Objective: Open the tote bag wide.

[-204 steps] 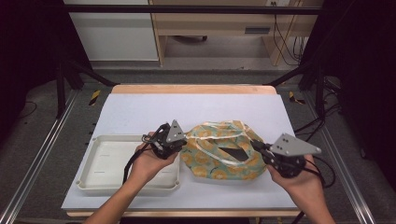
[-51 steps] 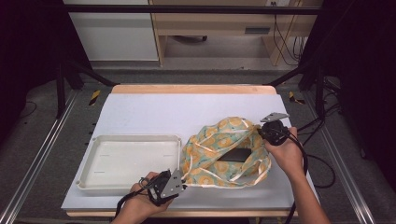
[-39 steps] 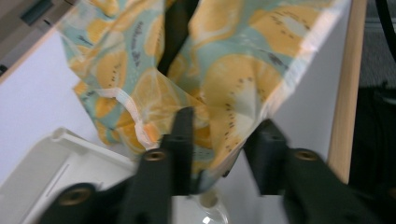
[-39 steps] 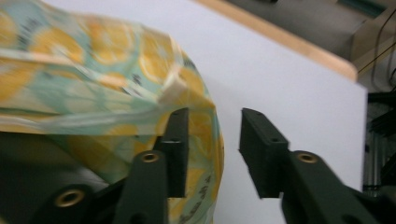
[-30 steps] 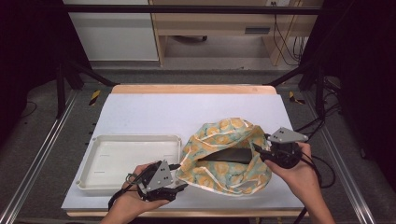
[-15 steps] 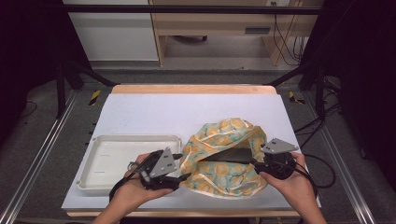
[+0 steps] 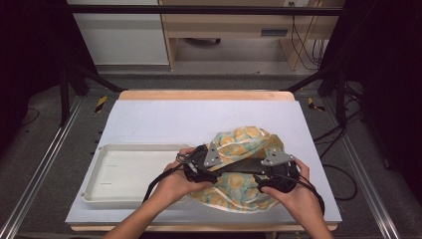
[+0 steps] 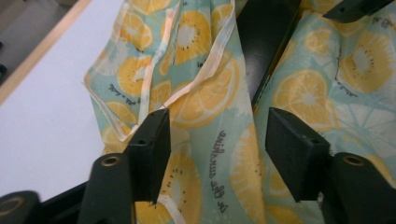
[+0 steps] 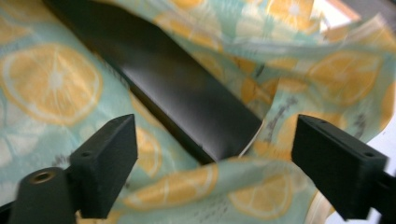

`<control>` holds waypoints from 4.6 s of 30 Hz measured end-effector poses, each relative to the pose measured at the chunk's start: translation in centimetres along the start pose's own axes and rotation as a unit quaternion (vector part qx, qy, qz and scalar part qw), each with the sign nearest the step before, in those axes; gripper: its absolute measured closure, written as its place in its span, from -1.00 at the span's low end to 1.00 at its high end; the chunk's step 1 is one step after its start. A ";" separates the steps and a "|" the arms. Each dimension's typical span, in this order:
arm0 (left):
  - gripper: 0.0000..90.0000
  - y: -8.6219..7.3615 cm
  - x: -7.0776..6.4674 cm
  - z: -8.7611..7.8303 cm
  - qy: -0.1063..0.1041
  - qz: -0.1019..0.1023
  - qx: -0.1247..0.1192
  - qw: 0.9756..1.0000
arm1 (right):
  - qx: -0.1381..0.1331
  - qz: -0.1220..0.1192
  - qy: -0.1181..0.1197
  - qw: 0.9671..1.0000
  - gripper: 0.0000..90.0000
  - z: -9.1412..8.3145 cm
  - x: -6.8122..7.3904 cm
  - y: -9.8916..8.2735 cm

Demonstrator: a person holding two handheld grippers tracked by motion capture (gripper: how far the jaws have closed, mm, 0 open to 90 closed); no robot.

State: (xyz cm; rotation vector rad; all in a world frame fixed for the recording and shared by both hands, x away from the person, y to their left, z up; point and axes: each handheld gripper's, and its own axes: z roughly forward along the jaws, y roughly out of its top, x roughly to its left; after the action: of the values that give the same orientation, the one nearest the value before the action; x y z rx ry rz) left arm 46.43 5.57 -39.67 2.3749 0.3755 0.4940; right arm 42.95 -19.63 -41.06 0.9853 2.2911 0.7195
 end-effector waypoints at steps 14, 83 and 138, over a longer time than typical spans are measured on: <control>0.97 0.1 1.4 -0.9 0.040 0.000 0.003 0.999 | 0.018 0.031 -0.034 0.999 -0.80 -0.3 -0.4 -3.5; 1.00 -0.7 8.0 4.9 0.058 -0.043 0.086 0.994 | 0.059 0.055 0.007 0.997 1.00 1.7 -3.2 -6.7; 0.34 0.3 -0.3 -3.6 -0.004 0.006 -0.020 1.000 | -0.065 -0.005 0.015 0.998 0.61 -2.1 -3.8 -0.8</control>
State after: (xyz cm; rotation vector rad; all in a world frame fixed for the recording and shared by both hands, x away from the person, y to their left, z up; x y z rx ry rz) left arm 44.63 7.27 -37.02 2.3400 0.3456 0.4928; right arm 43.45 -23.56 -39.10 0.9079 2.2423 0.8734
